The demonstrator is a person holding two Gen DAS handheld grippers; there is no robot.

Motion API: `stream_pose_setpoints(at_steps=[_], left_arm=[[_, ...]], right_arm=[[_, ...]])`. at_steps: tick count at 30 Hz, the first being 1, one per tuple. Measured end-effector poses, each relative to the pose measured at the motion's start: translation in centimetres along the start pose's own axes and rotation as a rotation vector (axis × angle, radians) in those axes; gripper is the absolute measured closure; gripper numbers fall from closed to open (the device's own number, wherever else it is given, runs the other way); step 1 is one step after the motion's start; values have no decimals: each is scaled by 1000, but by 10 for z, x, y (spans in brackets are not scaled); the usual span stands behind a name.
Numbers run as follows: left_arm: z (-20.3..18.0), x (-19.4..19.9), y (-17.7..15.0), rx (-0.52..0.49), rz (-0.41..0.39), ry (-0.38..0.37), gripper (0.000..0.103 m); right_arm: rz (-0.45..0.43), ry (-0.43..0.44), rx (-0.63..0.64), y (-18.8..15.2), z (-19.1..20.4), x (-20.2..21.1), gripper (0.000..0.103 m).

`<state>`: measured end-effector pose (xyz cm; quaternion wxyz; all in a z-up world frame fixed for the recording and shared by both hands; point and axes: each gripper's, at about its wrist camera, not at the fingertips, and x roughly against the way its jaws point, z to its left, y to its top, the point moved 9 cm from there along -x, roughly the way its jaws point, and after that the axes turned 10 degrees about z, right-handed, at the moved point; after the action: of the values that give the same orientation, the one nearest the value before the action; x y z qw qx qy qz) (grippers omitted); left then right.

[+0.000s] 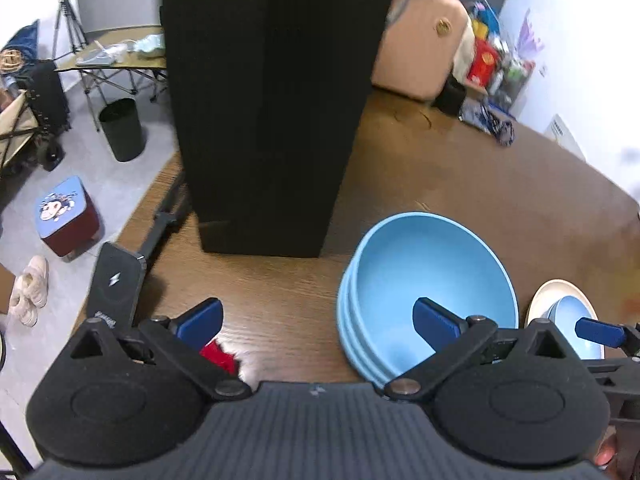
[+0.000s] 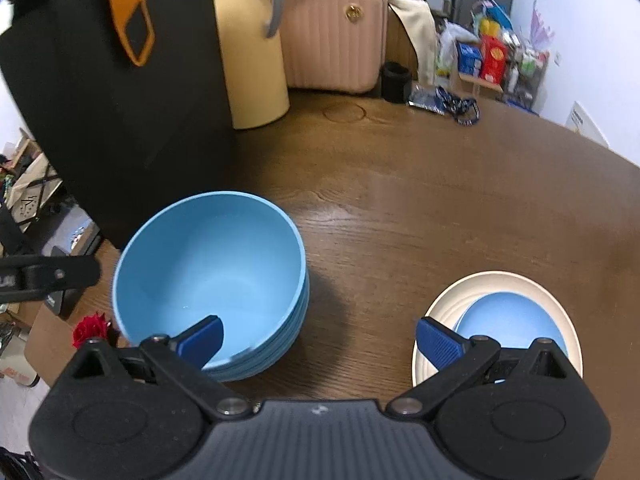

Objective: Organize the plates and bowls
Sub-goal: 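Move both grippers to the stack of three bowls and straddle its rim, then close both grippers on the rim of the bowl stack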

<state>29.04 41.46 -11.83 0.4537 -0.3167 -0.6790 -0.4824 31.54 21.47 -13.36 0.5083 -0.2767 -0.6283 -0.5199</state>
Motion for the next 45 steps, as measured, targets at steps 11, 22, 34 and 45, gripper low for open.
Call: stream_pose_setpoints(at_steps=[11,22,34,45], left_arm=[[-14,-48,12,-84,100,13,3],[-4,-76,12,-62,184,-47,20],[-2,-97,1,-53,252,-70,30],[5,-109,0,64,297,-215,37]], right_arm=[[108,23,-77,5,6,-38,10],[159,48,-92,8,18,-62,25],[198,96,-164,4,18,-82,50],[186,228,-291,6,10,-91,62]])
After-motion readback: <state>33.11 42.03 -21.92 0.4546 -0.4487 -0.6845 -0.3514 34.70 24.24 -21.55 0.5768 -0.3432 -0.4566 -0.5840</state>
